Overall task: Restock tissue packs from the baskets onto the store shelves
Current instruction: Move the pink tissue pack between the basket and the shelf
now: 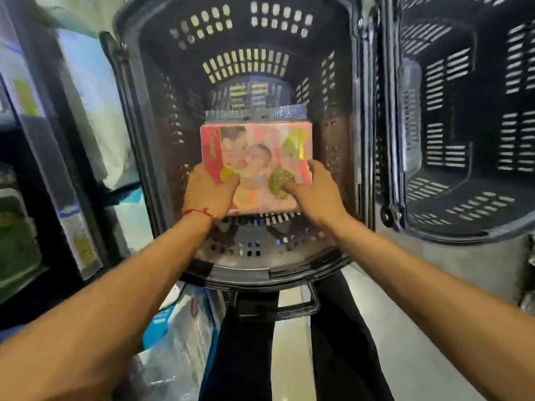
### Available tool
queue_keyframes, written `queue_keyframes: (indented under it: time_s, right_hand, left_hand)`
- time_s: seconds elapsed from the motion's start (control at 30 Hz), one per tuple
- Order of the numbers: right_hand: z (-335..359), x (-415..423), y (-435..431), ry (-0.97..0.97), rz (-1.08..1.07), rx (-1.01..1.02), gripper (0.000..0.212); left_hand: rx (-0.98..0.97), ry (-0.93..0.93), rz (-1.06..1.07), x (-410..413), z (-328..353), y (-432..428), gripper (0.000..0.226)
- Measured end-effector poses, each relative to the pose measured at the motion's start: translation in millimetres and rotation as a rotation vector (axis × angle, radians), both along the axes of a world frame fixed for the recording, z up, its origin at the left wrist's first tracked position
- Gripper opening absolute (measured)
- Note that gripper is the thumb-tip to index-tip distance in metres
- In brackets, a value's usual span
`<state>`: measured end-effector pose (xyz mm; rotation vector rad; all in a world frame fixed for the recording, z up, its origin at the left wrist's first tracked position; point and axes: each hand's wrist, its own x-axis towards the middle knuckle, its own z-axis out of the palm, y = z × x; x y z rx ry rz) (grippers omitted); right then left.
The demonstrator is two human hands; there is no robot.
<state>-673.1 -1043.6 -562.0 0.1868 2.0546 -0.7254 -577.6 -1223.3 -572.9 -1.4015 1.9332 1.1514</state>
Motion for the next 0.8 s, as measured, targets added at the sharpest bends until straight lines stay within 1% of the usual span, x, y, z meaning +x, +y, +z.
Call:
queue_keyframes:
  time_s: [0.07,0.1,0.13,0.17,0.23,0.27,0.33,0.4,0.43,0.57,0.6,0.67,0.73,0.8]
  right_hand:
    - [-30,0,-1,-0.017,-0.119,-0.010,0.085]
    - [-43,-1,-1,-0.026,-0.162,-0.014,0.082]
    - [-54,-1,-1,-0.041,-0.212,-0.018,0.084]
    - [-62,-2,-1,-0.061,-0.258,-0.020,0.092]
    - [-78,-3,0,-0.085,-0.299,0.004,0.115]
    - [-85,-2,1,-0.087,-0.301,-0.004,0.118]
    - [-105,2,9,-0.093,-0.292,-0.062,0.110]
    - [-105,2,11,-0.115,-0.290,-0.089,0.099]
    - [-103,1,9,-0.121,-0.297,-0.094,0.097]
    - [-88,0,3,-0.160,-0.316,-0.104,0.095]
    - [-83,0,2,-0.161,-0.320,-0.099,0.092]
    - [-69,2,0,-0.152,-0.339,-0.090,0.087]
    - [-50,4,-1,-0.140,-0.363,-0.084,0.085]
    - [-29,6,0,-0.130,-0.367,-0.065,0.089]
  left_hand:
    - [0.039,-0.026,0.143,2,-31,-2,0.063]
    - [0.048,-0.032,0.185,3,-45,-3,0.069]
    - [0.062,-0.040,0.203,4,-60,-5,0.074]
    - [0.066,-0.036,0.208,6,-75,-7,0.080]
    - [0.041,-0.003,0.222,7,-97,-9,0.088]
    - [0.045,-0.003,0.231,6,-102,-8,0.088]
    - [0.043,-0.007,0.271,2,-103,-5,0.091]
    - [0.033,0.006,0.298,0,-105,-3,0.100]
    - [0.032,0.009,0.296,3,-109,-4,0.101]
    - [0.043,-0.017,0.261,21,-136,-14,0.097]
    - [0.065,-0.013,0.273,25,-137,-15,0.100]
    - [0.082,-0.024,0.262,20,-104,-11,0.105]
    - [0.093,-0.040,0.237,20,-70,-4,0.102]
    - [0.097,-0.033,0.222,24,-41,0,0.097]
